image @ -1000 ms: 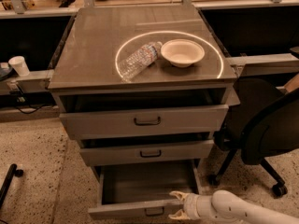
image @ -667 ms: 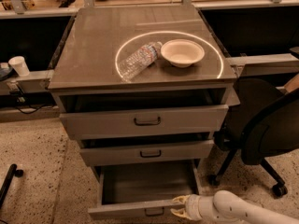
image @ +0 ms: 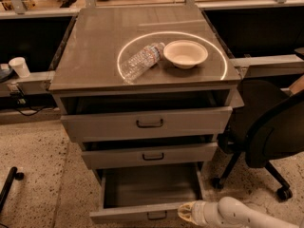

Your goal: Close bottom drawer

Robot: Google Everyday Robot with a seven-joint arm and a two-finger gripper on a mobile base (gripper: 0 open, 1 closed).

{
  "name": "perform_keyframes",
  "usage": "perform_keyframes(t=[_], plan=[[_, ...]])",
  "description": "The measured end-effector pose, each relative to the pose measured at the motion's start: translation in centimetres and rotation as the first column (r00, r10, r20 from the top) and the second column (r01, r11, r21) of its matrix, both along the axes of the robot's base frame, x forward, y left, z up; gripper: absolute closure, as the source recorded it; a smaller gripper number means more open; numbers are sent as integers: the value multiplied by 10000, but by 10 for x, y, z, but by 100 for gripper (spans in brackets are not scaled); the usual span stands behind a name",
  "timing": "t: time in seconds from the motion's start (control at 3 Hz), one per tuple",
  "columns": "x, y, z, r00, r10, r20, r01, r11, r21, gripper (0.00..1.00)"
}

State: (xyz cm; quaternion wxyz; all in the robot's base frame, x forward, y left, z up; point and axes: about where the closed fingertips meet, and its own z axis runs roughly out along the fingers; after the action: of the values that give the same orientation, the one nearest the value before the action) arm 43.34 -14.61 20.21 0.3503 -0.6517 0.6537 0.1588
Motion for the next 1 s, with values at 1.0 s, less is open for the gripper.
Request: perform_keyframes(t=[1.0], plan=[[12, -3, -50, 9995, -218, 235, 215, 9997, 112, 100]])
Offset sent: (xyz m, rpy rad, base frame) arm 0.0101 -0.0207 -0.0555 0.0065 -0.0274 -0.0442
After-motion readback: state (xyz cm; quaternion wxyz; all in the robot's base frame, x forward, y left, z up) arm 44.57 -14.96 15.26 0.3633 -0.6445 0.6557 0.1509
